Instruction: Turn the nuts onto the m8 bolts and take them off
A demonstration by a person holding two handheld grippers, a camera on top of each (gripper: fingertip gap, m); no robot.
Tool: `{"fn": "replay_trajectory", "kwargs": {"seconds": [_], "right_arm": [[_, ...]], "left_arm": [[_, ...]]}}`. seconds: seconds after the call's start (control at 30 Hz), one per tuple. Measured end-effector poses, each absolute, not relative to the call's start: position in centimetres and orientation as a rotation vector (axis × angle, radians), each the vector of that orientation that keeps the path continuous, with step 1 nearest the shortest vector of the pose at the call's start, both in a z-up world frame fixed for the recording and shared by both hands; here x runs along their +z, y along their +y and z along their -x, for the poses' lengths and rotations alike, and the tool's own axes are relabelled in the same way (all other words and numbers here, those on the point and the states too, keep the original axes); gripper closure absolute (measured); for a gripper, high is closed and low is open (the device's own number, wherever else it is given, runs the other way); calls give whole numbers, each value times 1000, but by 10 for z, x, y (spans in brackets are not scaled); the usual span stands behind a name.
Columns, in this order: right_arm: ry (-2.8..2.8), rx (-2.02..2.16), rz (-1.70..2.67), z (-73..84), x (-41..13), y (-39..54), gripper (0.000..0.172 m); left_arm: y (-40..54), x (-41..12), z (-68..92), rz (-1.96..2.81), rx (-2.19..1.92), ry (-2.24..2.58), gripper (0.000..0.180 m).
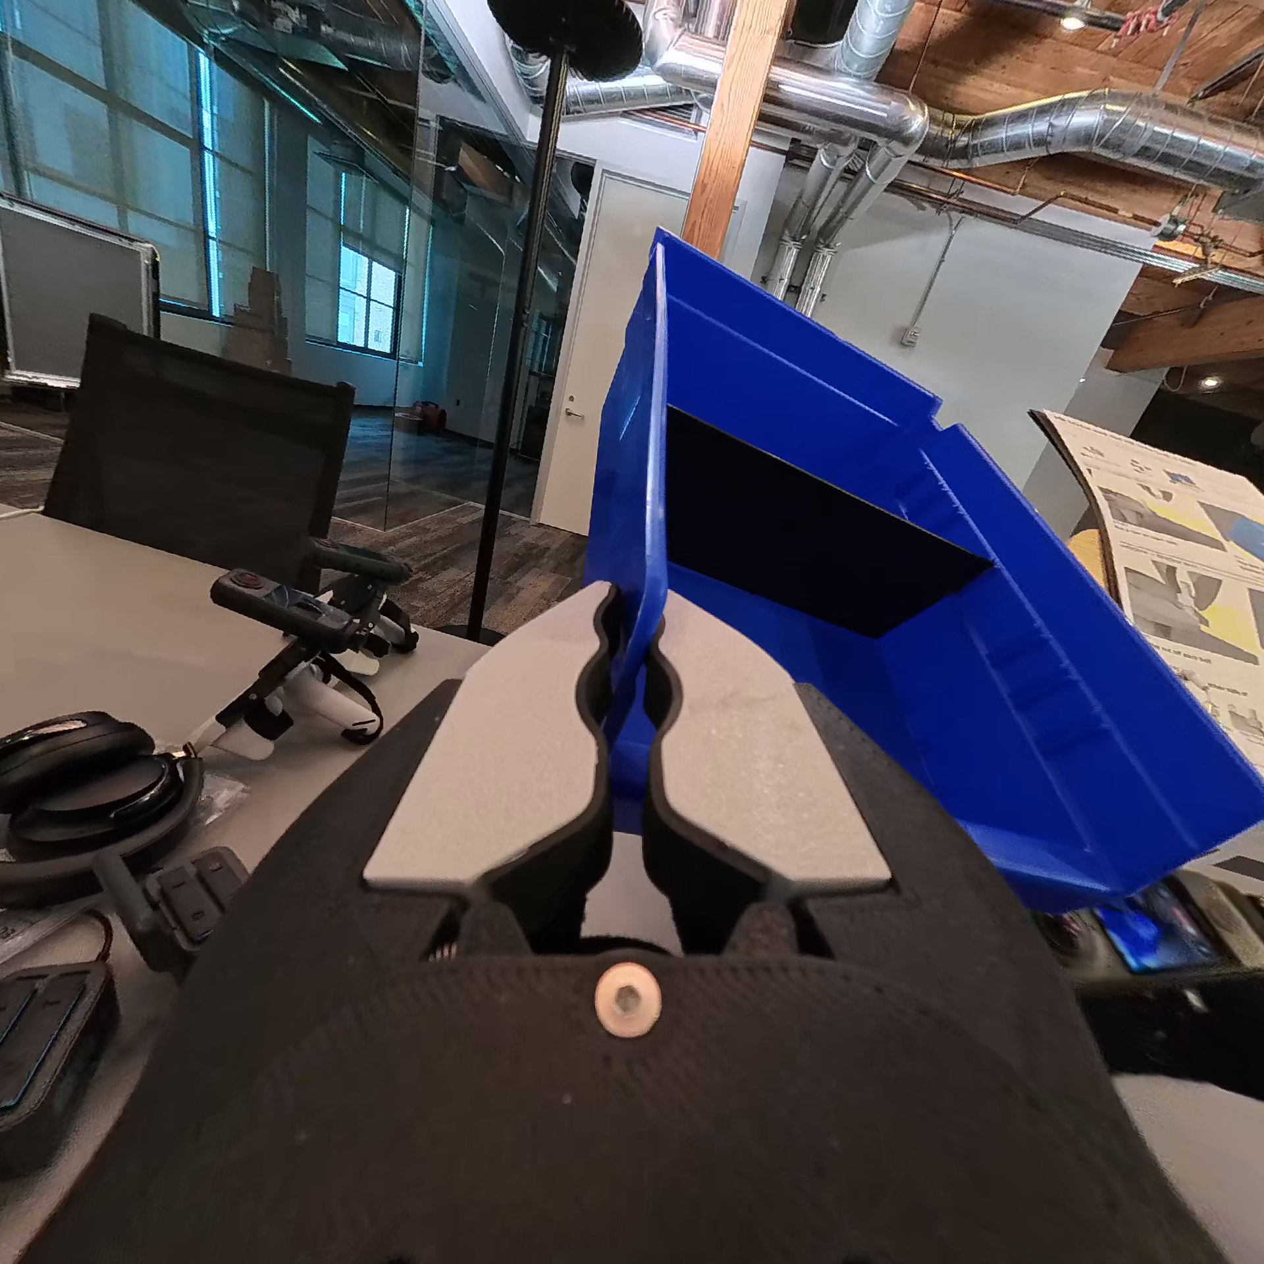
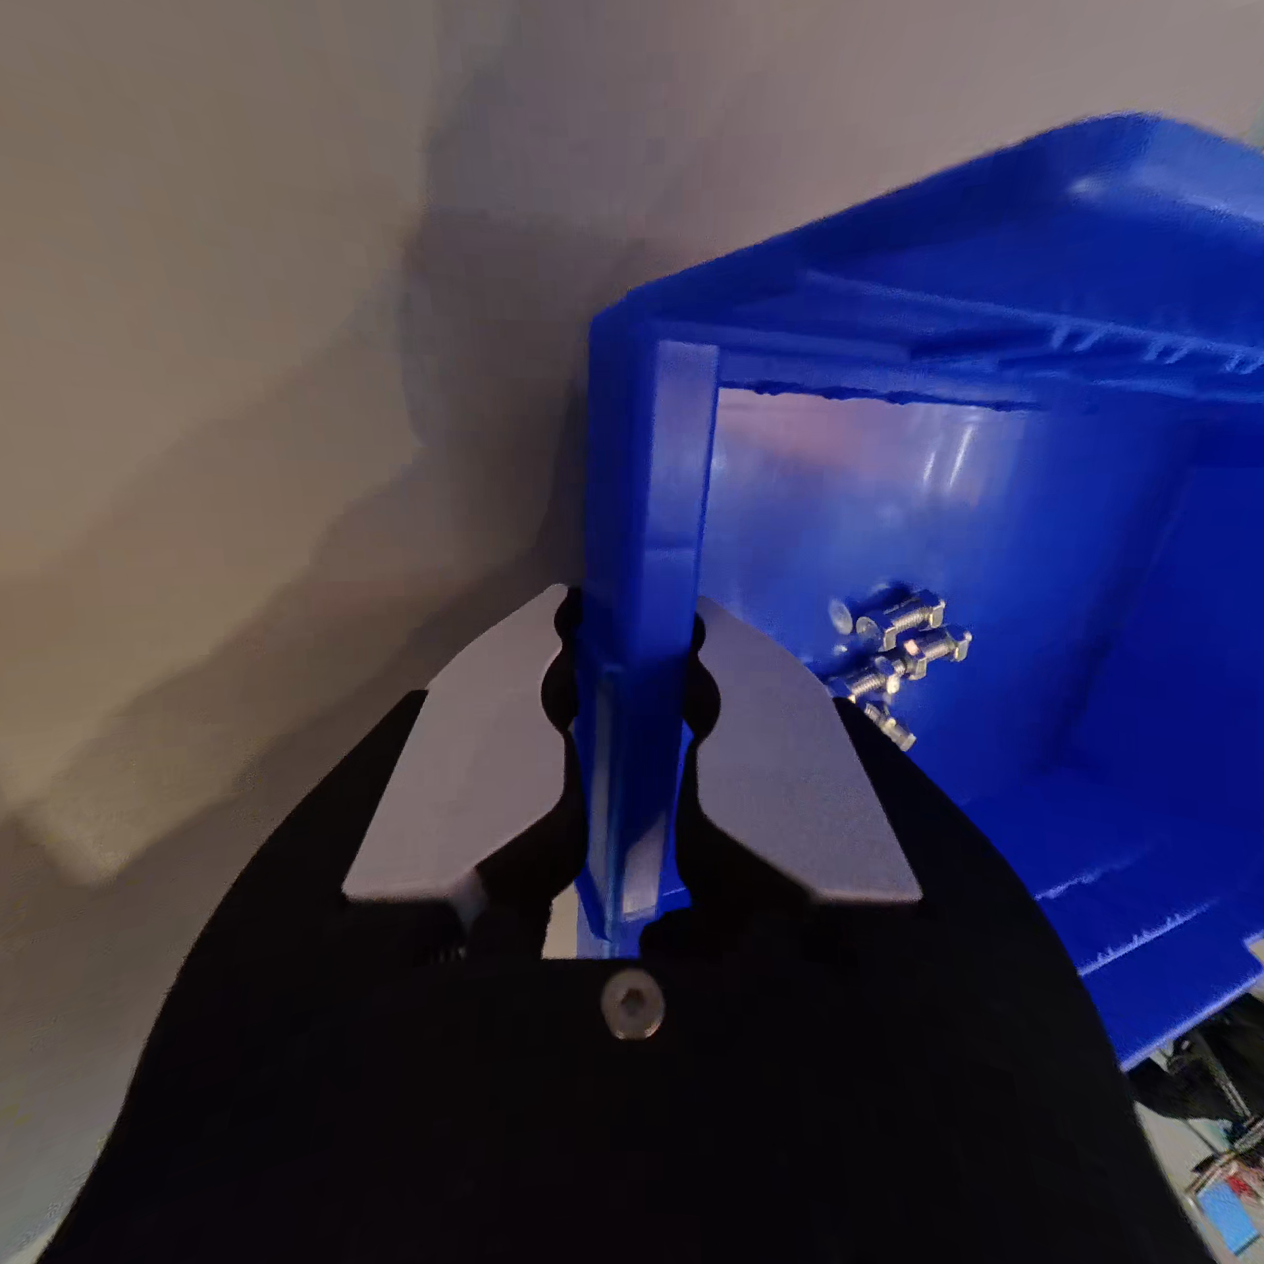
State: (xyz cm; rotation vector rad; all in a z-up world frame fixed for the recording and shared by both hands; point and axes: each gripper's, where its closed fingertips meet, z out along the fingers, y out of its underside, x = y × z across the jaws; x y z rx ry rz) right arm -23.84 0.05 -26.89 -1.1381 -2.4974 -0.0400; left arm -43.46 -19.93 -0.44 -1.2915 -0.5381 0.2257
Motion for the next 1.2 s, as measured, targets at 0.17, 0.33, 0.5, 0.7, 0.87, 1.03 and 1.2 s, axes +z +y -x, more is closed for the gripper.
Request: {"fn": "replay_trajectory", "kwargs": {"seconds": [0.17,0.33,0.5,0.7,0.87,1.03,1.2], "right_arm": [[-2429,32,1263,287,-269,17,145],[-2381,65,1326,323,-269,32,144],[-2392,93,1302,326,-269,48,144],[-2401,63,1289,327,-269,57,144],[-2214,210,1231,305,-206,43,120],[-1745,909,1415,255,-88,31,122],[-1317,1532,1421,226,5,9,91]], "left_arm": [[-200,-9,442,1300,228,-550,177],[-196,-10,446,1322,233,-546,176],[-192,-7,445,1322,227,-524,177],[-185,-8,441,1318,217,-520,177],[-189,6,433,1265,279,-514,176],[-195,37,411,1202,407,-476,176],[-185,73,356,1169,647,-375,177]]}}
